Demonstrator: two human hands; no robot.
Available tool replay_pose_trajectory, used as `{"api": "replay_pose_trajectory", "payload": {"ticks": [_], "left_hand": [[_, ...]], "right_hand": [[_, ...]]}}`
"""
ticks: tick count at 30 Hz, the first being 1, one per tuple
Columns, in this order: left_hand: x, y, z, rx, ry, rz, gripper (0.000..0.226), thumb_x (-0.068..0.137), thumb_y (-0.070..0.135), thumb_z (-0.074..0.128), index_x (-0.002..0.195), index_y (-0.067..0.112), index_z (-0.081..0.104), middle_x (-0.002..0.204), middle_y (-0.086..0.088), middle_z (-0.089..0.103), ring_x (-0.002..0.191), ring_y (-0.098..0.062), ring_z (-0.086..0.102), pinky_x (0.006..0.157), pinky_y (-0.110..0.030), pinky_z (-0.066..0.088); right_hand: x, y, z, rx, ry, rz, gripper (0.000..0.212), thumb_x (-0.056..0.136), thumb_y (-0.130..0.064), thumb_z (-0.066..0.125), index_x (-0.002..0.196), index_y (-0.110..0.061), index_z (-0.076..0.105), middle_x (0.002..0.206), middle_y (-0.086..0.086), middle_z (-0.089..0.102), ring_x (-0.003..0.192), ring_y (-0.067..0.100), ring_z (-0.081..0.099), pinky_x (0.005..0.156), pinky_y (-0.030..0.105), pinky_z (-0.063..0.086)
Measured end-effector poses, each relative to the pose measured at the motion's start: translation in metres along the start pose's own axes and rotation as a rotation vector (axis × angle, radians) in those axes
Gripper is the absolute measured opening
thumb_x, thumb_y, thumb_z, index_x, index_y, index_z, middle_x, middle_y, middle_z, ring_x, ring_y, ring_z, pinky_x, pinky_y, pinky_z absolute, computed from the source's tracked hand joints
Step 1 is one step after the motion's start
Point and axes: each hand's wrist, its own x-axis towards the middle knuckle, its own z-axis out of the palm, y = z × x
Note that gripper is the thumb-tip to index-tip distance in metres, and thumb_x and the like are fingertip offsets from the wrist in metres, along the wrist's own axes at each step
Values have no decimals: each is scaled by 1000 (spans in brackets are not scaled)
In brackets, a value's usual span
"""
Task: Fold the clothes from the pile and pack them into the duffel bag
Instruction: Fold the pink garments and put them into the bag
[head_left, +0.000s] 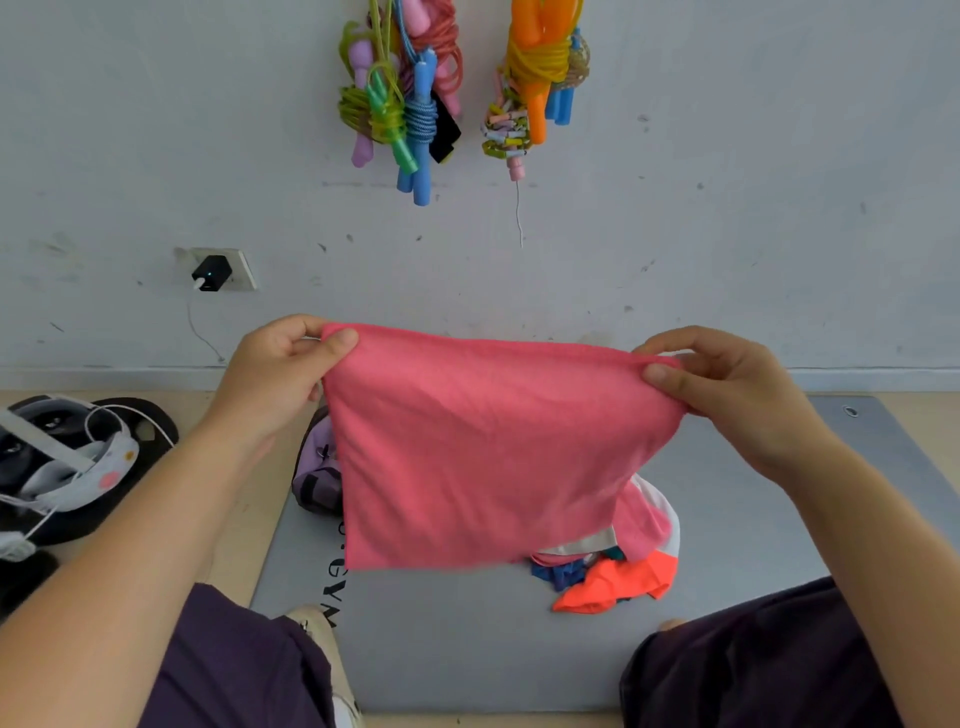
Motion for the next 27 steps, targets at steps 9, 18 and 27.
{"api": "replay_pose_trajectory", "payload": {"ticks": [9, 18, 27], "left_hand": [[-2, 4, 0, -345, -151, -202, 18, 75, 28, 71, 84, 13, 71, 86, -5, 73, 76, -16, 71, 64, -26, 59], [-5, 3, 6, -290, -180, -198, 26, 75, 24, 72, 92, 5, 74, 95, -9, 75, 89, -18, 72, 72, -26, 59], [-5, -3, 2, -182, -202, -129, 15, 66, 29, 78, 79, 20, 80, 84, -4, 75, 83, -20, 74, 77, -27, 59]], "right_hand": [[-2, 3, -2, -103, -4, -38, 21, 82, -8, 72, 92, -26, 77, 99, -1, 74, 89, 17, 70, 80, 21, 55], [0, 6, -4, -305, 107, 50, 10, 83, -14, 75, 80, -23, 73, 80, 1, 73, 75, 12, 65, 71, 18, 52], [3, 9, -4, -356, 207, 71, 18, 81, -23, 77, 71, -15, 64, 63, -7, 69, 55, 0, 59, 53, 8, 44]]}}
